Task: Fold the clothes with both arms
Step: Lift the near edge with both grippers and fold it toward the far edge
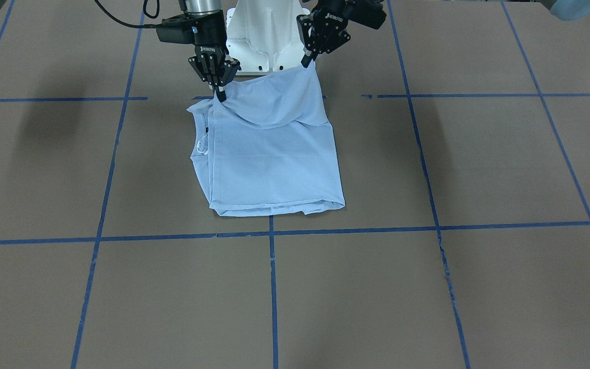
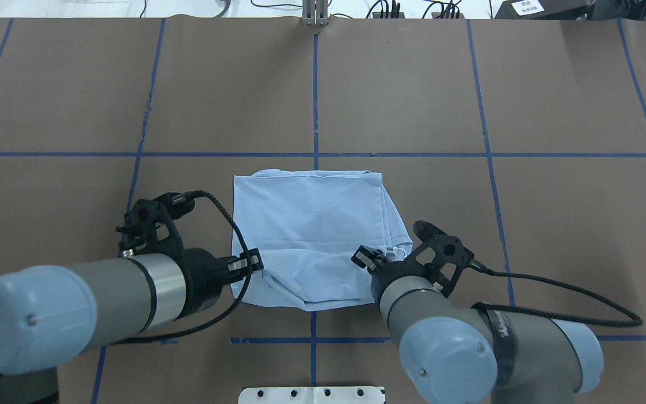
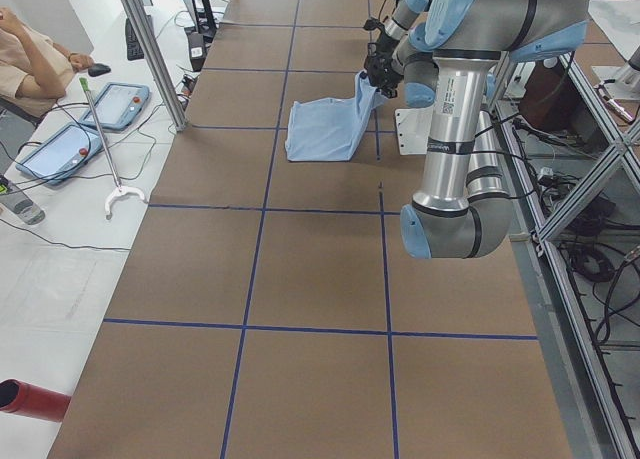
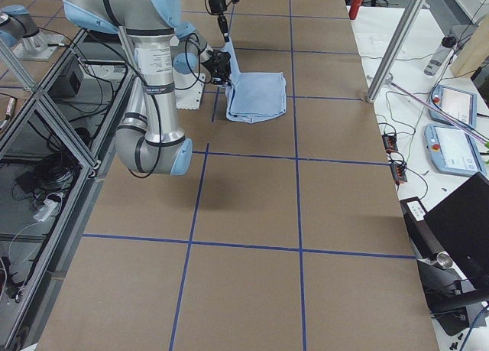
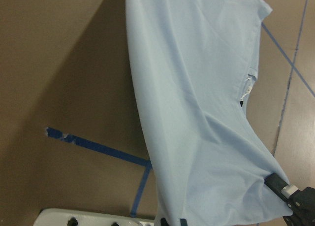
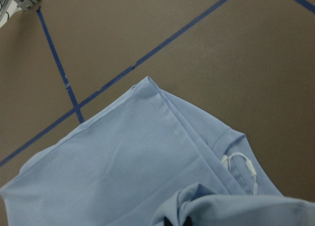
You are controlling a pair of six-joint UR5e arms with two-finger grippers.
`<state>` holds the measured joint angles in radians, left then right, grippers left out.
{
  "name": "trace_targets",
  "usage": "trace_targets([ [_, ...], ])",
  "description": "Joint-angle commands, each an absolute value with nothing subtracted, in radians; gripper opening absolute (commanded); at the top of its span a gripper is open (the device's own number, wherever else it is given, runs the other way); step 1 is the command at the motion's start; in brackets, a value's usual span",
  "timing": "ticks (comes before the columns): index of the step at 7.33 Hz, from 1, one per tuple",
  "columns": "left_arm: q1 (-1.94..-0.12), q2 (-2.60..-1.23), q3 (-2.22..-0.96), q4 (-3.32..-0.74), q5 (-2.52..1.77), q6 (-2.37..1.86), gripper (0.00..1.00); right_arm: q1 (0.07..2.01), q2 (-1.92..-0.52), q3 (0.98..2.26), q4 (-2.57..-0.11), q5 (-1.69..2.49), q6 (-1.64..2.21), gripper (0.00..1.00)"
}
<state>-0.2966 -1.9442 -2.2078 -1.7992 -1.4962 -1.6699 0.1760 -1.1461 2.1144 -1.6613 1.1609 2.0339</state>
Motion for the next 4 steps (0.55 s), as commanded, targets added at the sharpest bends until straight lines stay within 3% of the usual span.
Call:
trace_targets([
  [1, -0.392, -1.996, -2.061, -1.831, -1.517, -1.596, 0.0, 0.289, -1.056, 1.975, -1.657, 1.229, 1.974, 0.0],
  [4, -0.445, -2.025, -1.901, -1.908, -1.516, -1.536, 0.0, 0.366, -1.0, 1.777, -1.526, 1.267, 1.915, 0.0],
])
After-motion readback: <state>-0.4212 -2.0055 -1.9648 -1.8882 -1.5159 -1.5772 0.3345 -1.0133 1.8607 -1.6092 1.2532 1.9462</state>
